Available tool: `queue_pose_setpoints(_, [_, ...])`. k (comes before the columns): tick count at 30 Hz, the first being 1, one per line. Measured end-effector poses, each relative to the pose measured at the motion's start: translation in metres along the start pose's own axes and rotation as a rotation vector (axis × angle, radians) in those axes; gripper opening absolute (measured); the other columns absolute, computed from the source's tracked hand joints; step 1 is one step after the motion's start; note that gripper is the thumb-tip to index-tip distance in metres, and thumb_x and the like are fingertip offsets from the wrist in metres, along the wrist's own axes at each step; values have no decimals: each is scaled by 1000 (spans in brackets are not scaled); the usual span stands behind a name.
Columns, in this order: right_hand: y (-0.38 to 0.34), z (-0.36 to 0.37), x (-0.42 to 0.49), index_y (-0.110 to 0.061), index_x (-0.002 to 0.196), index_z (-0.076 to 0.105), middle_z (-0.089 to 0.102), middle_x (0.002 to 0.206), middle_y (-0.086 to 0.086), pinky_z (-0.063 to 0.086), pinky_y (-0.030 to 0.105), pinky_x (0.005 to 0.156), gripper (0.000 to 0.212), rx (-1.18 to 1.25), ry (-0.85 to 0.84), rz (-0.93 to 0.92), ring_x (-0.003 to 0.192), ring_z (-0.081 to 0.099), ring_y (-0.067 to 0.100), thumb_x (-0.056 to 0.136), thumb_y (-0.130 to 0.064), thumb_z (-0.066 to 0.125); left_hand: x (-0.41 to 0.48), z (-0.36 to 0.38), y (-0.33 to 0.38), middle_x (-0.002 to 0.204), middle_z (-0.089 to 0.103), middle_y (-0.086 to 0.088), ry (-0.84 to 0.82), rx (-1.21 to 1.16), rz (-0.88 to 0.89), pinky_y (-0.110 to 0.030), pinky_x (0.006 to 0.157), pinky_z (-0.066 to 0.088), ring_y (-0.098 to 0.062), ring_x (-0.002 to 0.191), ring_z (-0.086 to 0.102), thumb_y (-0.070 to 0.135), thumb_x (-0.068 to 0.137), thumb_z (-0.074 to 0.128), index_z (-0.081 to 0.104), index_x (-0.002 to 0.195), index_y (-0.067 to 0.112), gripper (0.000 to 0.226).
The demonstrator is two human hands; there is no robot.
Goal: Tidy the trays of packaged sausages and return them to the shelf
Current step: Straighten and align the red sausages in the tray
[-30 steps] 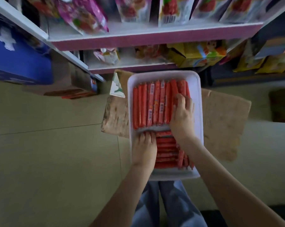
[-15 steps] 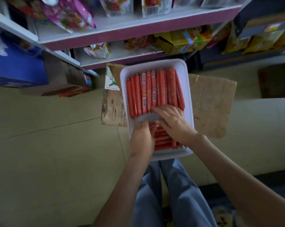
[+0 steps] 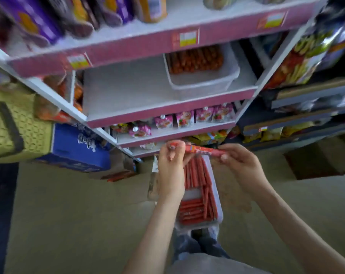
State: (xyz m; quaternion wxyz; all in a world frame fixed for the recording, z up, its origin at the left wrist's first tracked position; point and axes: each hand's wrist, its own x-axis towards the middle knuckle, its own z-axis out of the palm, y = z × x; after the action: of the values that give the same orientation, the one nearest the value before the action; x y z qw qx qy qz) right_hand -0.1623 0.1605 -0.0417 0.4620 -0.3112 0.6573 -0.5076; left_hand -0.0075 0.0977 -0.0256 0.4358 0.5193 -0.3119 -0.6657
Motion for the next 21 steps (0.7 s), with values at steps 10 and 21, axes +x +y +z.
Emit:
queue_pose_setpoints(10, [-156,-21,-52,-28,84,60,63,68,-14,47,16,57,22,-208,208,-500,64,60,1,90,-7,62,-56,48,82,156,14,-14,-80,1065,587,-54,116,11,-29,146,4,43,92,53,36,141,40,52])
queue_pose_setpoints(21, [-161,1,-81,-17,90,65,62,83,-8,50,20,71,13,-108,-75,-786,78,62,7,84,-6,61,-94,49,94,100,67,2,-288,795,894,-20,77,47,-9,92,60,12,95,52,59,115,18,22])
